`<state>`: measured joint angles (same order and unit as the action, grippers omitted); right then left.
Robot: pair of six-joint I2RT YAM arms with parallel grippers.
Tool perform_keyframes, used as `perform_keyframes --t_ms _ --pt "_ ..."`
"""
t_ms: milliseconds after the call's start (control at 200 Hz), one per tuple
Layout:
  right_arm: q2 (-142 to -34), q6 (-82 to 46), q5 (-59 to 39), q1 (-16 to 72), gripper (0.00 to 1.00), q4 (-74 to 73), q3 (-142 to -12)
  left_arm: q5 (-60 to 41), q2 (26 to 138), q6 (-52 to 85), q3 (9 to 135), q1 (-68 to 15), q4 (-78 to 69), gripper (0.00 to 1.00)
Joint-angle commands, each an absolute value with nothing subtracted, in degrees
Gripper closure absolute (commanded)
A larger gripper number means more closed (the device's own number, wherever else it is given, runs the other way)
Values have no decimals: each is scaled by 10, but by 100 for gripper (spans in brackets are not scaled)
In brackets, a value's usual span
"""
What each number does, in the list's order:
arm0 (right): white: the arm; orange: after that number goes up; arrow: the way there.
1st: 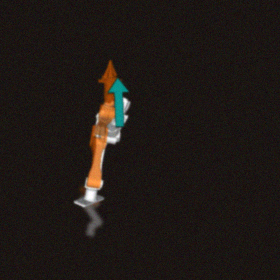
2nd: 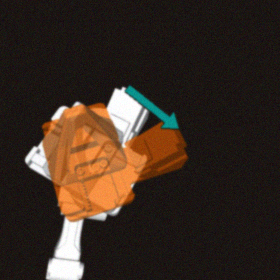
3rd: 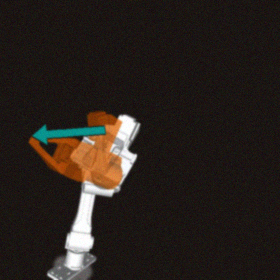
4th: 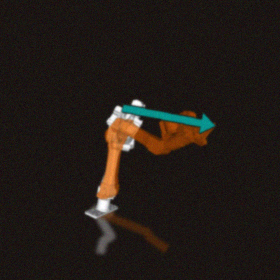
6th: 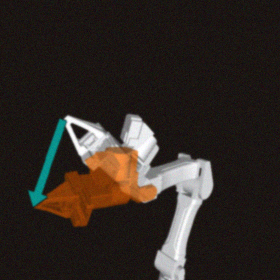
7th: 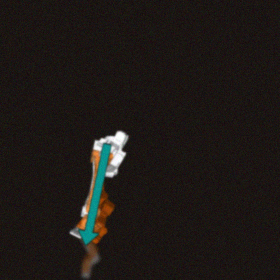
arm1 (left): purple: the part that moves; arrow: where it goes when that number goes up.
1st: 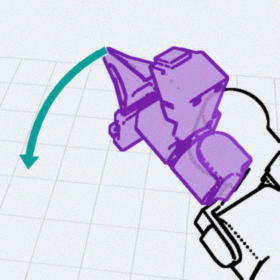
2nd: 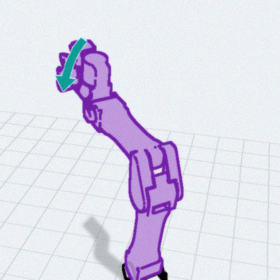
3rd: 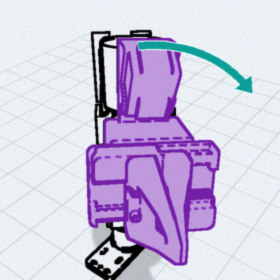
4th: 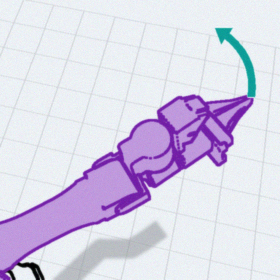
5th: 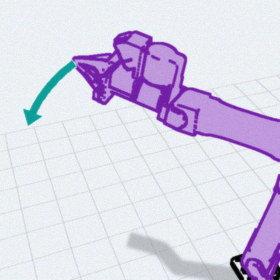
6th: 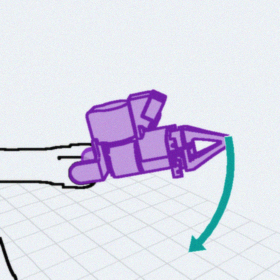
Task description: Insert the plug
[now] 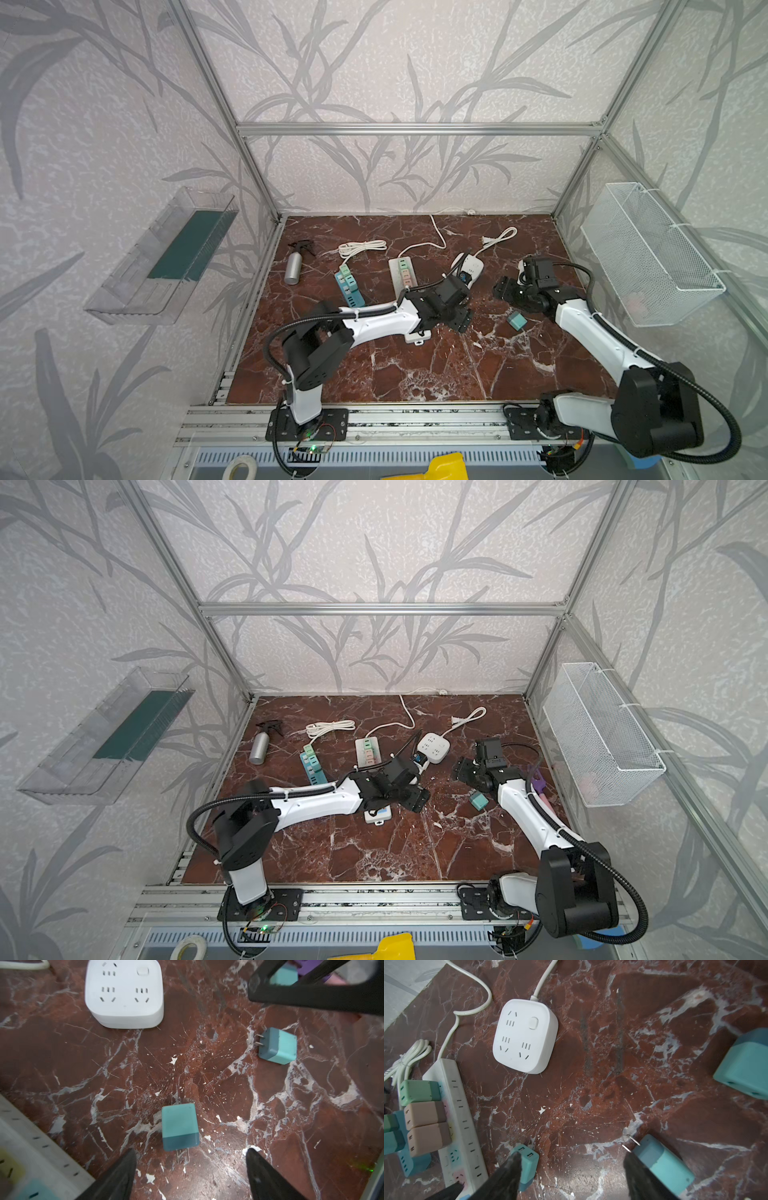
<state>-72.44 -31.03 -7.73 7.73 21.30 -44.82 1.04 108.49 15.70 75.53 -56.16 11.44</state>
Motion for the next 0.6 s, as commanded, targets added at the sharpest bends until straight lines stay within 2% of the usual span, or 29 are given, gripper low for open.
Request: perform_keyframes --t_ms 0,120,230,505,595 --pt "-704 -283 -119 71 16 195 -430 17 1121 107 809 -558 190 15" --pt "-697 -280 -127 65 16 187 -425 20 1171 91 875 -557 259 17" --pt "-686 -282 -135 57 16 186 -420 16 1202 85 919 -557 316 26" --pt "-666 -283 -140 55 17 174 -403 0 1249 107 953 -556 351 28" --pt "-665 -284 -141 55 18 167 -399 -2 1274 109 983 -555 370 32"
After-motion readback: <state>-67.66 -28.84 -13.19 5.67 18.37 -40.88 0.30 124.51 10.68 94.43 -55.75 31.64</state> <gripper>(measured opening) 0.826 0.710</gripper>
